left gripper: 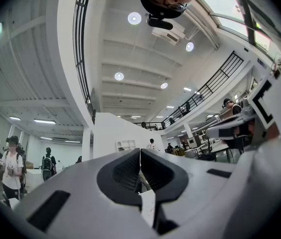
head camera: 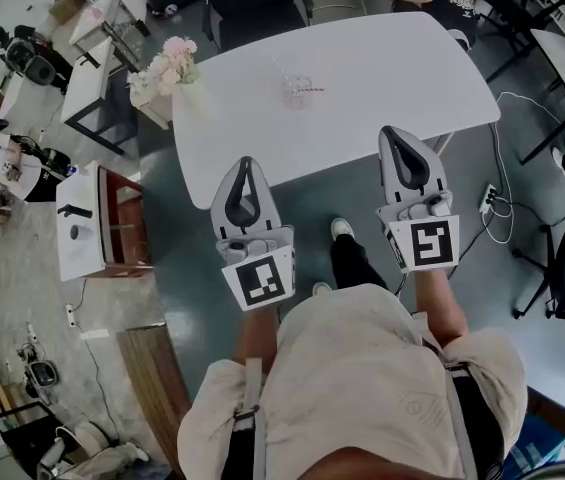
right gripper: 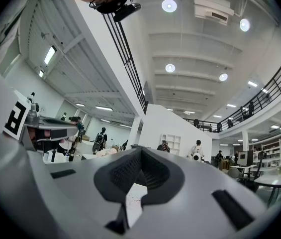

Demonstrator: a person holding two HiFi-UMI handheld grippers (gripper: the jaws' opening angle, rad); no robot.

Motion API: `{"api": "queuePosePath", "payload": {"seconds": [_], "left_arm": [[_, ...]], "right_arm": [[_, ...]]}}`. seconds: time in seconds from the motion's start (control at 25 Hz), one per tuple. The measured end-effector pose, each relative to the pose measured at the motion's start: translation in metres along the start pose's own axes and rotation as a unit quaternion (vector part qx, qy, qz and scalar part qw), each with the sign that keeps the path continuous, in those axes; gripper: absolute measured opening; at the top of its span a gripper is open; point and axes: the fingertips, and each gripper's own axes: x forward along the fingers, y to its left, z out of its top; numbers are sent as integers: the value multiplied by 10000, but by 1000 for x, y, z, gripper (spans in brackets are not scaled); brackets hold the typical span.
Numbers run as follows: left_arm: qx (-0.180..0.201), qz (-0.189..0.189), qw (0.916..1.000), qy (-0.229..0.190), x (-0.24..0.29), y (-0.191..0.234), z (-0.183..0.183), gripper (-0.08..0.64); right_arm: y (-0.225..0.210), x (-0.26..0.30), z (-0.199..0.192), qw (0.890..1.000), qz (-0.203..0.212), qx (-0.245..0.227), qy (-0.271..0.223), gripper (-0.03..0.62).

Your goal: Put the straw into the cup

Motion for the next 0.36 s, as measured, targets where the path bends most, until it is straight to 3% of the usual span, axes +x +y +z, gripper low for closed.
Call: {"api": "queuePosePath", "payload": {"seconds": [0.36], "left_arm": [[-61,-3,10000,28,1,3,-6,5]], "right_arm": [[4,4,-2,10000,-20,11,25,0]]}}
